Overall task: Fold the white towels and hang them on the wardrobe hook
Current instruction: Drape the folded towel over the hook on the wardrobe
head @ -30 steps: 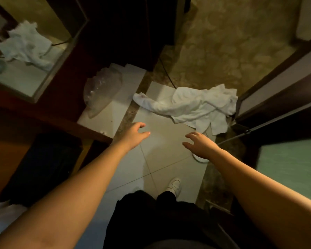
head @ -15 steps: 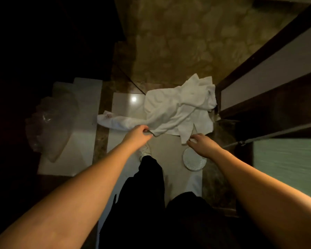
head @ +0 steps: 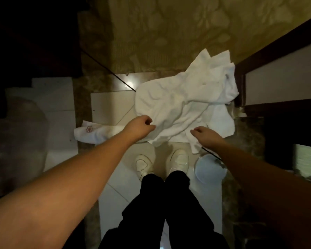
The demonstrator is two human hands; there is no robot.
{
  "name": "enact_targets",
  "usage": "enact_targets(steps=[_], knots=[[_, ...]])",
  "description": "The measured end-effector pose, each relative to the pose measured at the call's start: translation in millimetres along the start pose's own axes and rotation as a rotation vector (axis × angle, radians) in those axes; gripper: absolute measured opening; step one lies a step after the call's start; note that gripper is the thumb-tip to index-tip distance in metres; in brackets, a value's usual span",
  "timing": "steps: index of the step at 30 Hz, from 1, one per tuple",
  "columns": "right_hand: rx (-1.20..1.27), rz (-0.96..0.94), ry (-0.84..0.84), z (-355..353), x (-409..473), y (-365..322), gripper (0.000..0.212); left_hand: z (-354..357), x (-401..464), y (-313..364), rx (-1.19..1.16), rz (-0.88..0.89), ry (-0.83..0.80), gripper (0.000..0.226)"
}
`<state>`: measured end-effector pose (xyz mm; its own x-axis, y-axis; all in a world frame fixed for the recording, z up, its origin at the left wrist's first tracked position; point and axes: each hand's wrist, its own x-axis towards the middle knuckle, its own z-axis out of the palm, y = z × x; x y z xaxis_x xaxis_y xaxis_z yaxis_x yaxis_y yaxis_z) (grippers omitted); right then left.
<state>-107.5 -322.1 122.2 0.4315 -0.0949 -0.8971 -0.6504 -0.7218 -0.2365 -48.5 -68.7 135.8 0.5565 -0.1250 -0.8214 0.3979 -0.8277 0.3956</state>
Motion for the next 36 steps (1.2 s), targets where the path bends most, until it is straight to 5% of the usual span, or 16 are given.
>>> enact_targets(steps=[5, 11, 16, 25, 31, 36], knots=[[0.057, -0.018, -0.004, 25.2, 111.1, -5.2, 0.052, 46.2, 104.8, -21.7, -0.063, -0.085, -0.005, 0.049], [0.781, 0.135, -0.152, 76.1, 184.8, -17.2, 0.053, 96.8, 179.6, -41.1, -0.172, -0.106, -0.063, 0.075], [1.004, 0.107, -0.338, 97.2, 201.0, -18.1, 0.063, 116.7, 196.2, -51.6, -0.243, -0.111, -0.123, 0.050], [0.931, 0.089, -0.278, 55.9, 132.9, -23.9, 0.060, 65.6, 103.2, -52.1, -1.013, -0.219, -0.209, 0.044], [1.034, 0.097, -0.301, 36.6, 54.6, -42.5, 0.058, 16.7, 3.0, -23.6, -1.087, -0.212, -0.211, 0.043], [1.266, -0.138, -0.234, 17.6, -35.7, -88.0, 0.048, -16.9, -79.5, 3.1, -1.140, -0.117, -0.181, 0.038]])
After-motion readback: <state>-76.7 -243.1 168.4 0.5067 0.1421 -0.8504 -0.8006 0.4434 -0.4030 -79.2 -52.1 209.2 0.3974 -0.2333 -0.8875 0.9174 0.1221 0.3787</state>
